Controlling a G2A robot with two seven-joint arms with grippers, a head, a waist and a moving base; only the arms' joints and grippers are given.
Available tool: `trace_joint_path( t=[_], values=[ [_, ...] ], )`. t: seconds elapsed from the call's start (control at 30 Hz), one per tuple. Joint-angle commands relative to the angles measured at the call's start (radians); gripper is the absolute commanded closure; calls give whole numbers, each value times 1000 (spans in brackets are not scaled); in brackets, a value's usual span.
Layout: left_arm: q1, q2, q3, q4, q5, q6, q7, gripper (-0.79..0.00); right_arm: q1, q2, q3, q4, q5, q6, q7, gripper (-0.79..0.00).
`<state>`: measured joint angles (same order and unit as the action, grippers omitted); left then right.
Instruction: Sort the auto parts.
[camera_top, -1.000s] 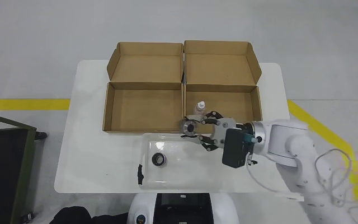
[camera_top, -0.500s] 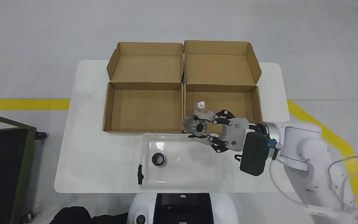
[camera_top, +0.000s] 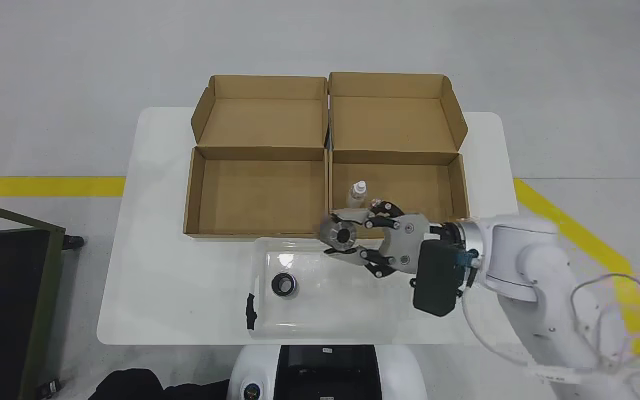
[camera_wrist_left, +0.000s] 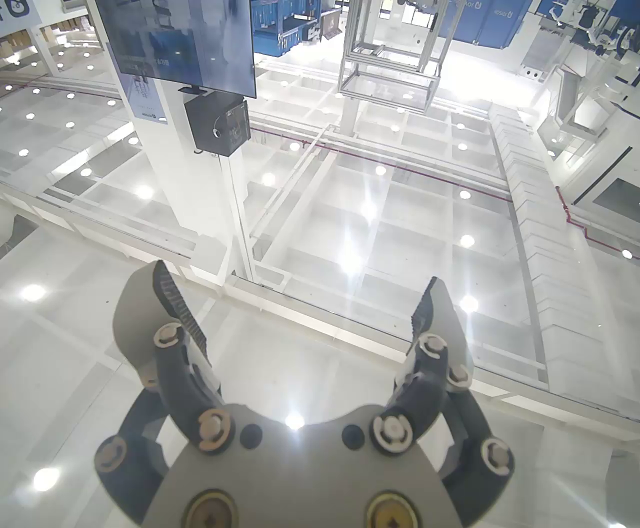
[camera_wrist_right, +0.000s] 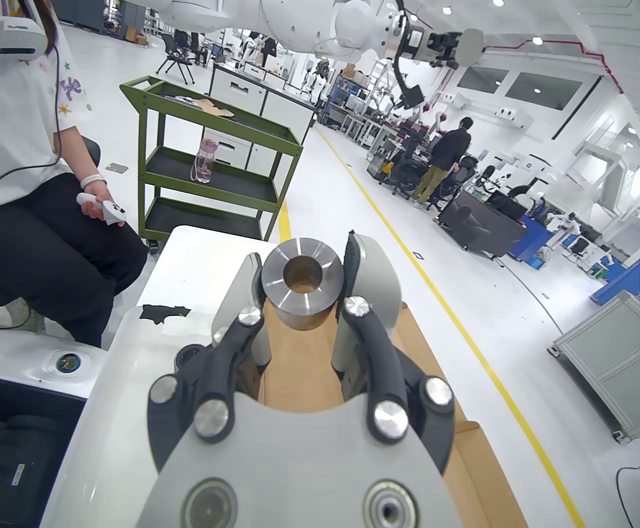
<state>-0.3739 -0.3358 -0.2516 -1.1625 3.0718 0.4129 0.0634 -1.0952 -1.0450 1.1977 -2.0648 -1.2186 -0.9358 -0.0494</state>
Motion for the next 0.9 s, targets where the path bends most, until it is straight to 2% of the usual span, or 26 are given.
trace_joint_path(
  t=[0.0, 0.27, 0.87],
  values=[
    [0, 0, 0, 0, 0, 0, 0, -785, 11, -3, -28, 12, 2, 1, 6, 0],
    [0, 0, 0, 0, 0, 0, 0, -785, 64, -20, -140, 82, 6, 3, 46, 0],
    [0, 0, 0, 0, 0, 0, 0, -785, 209, -91, -386, 359, -10, 96, 97, 0]
  ],
)
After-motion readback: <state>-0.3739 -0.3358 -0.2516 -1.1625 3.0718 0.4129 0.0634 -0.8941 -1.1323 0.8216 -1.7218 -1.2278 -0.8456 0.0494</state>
